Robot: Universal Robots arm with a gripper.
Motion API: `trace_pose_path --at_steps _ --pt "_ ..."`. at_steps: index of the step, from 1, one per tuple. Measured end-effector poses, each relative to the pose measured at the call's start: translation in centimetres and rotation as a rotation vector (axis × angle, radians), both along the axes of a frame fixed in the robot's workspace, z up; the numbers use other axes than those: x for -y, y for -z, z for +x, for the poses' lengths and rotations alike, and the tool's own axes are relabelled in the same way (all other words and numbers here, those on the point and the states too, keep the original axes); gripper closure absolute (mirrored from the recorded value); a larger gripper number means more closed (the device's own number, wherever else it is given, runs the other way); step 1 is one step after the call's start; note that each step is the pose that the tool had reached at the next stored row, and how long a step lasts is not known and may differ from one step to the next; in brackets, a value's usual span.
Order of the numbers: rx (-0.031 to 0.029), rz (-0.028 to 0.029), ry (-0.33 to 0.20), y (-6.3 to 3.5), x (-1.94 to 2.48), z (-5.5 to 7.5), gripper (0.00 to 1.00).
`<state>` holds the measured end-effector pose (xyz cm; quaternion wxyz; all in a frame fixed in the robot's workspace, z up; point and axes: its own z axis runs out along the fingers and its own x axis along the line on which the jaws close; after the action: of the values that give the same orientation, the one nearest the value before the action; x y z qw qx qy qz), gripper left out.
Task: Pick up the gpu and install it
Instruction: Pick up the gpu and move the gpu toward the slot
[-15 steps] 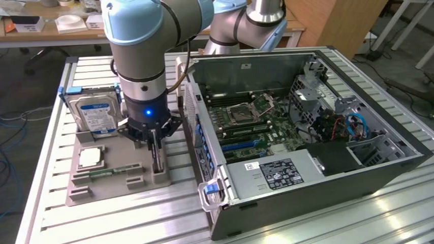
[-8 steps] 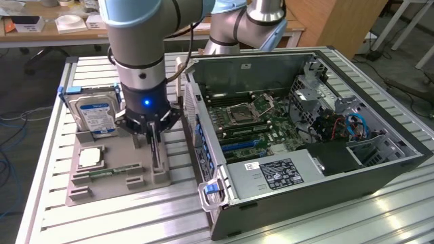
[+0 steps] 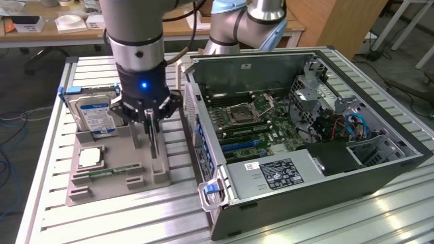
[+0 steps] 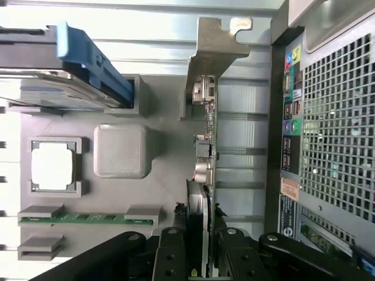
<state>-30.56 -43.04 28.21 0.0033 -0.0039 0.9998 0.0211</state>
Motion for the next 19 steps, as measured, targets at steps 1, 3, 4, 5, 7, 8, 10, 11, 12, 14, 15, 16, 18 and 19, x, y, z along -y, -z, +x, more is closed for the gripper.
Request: trace_pose_path --at_steps 1,3,4,5,7,8,10,11,12,14,15,16,18,19 --pt "-0.0001 -0.0001 0.0 -0.45 0.0 0.0 0.73" --pt "0.0 0.0 0.0 -1.29 0.0 0.0 0.73" --pt "0.0 0.0001 0.0 -1.73 0.0 0.0 0.73" --pt "0.0 0.0 0.0 -2.23 0.0 0.0 0.73" --pt "-0.0001 -0.0001 0.0 -3.1 0.0 0.0 0.73" --pt "-0.0001 0.0 0.0 -3.46 0.0 0.0 0.73" --pt "-0.0001 0.0 0.0 -4.07 0.0 0.0 0.73" --pt "-0.0002 0.0 0.0 -4.45 0.0 0.0 0.73" --pt "-0.0002 0.0 0.0 -4.88 0.0 0.0 0.73" --pt "-0.0005 -0.0005 0.0 -5.52 0.0 0.1 0.73" --pt "-0.0007 -0.0008 0.0 -5.81 0.0 0.1 0.73" --pt "-0.001 -0.0009 0.0 -6.09 0.0 0.1 0.73" --pt "-0.0014 -0.0012 0.0 -6.67 0.0 0.1 0.73" --pt "-0.0015 -0.0011 0.0 -6.97 0.0 0.2 0.73"
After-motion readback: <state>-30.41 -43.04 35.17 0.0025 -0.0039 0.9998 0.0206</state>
